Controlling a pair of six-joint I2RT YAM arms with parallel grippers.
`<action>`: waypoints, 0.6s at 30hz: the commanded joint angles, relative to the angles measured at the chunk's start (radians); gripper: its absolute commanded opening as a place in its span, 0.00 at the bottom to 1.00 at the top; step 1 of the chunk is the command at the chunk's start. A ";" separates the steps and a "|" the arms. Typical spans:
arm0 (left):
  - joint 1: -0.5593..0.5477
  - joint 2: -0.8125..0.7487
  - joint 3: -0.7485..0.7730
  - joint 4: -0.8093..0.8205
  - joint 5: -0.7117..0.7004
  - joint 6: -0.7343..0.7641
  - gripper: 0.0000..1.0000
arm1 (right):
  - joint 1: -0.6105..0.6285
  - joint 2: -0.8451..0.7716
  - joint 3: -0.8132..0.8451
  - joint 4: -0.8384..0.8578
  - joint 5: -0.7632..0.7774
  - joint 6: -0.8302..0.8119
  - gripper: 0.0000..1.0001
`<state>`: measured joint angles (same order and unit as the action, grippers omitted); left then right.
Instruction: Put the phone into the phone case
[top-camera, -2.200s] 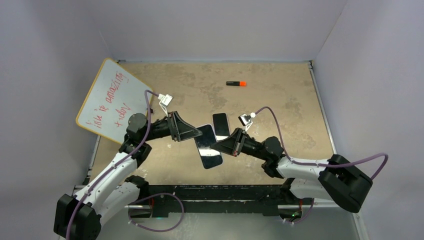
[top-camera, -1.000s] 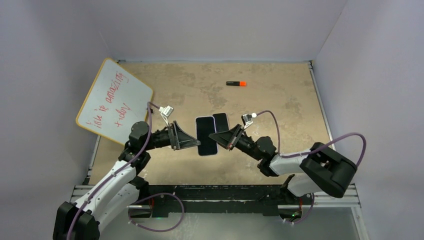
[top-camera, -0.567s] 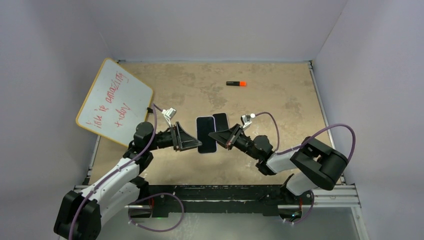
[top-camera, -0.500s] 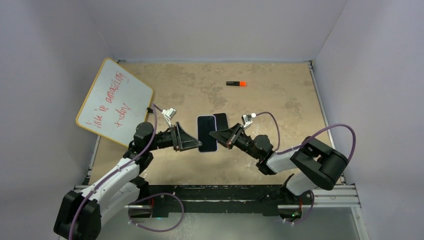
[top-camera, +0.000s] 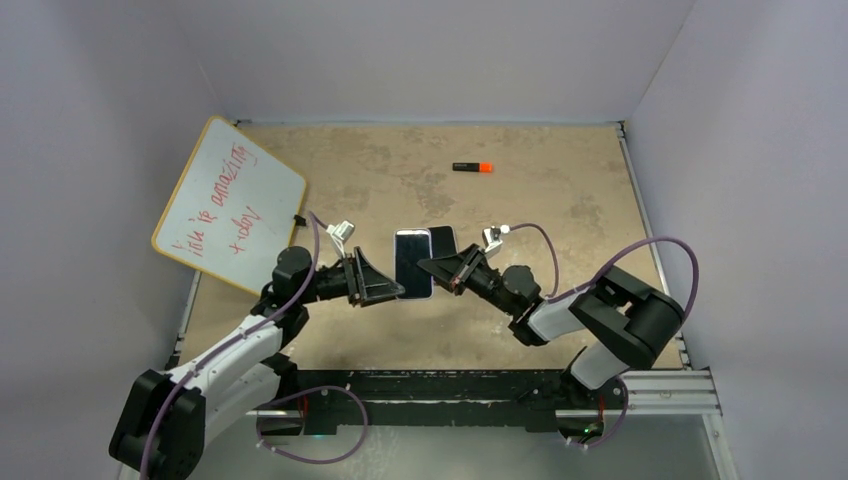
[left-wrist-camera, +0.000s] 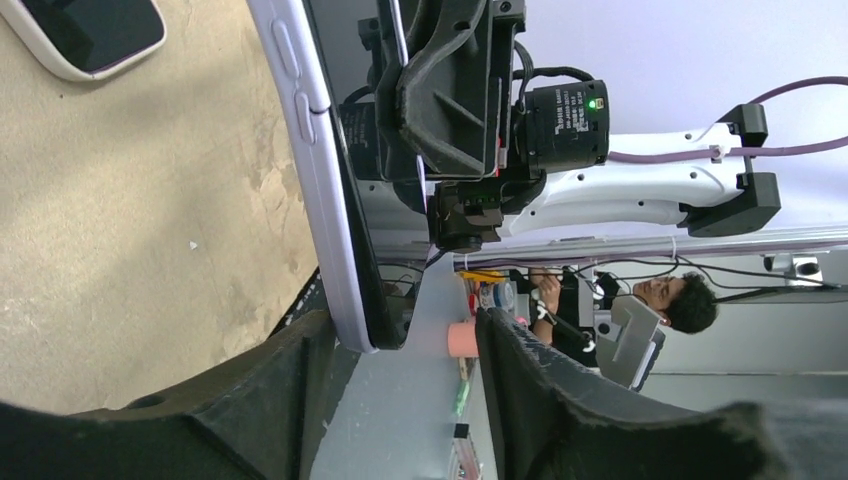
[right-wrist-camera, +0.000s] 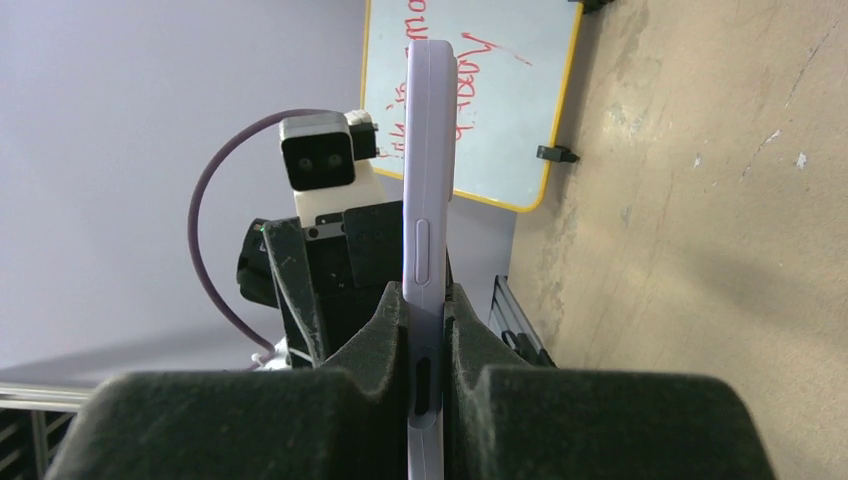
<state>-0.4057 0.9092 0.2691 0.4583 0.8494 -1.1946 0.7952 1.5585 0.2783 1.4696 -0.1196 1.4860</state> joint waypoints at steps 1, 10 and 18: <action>-0.005 0.018 -0.010 0.065 0.018 -0.017 0.51 | -0.009 0.003 0.059 0.311 0.028 0.036 0.00; -0.004 0.020 0.038 -0.181 -0.055 0.081 0.00 | -0.024 0.052 0.049 0.319 0.003 0.009 0.00; -0.005 0.066 0.162 -0.409 -0.114 0.255 0.00 | -0.025 0.117 0.047 0.321 -0.108 -0.009 0.00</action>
<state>-0.4084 0.9764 0.3531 0.1493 0.7792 -1.0840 0.7727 1.6657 0.3000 1.4841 -0.1574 1.4799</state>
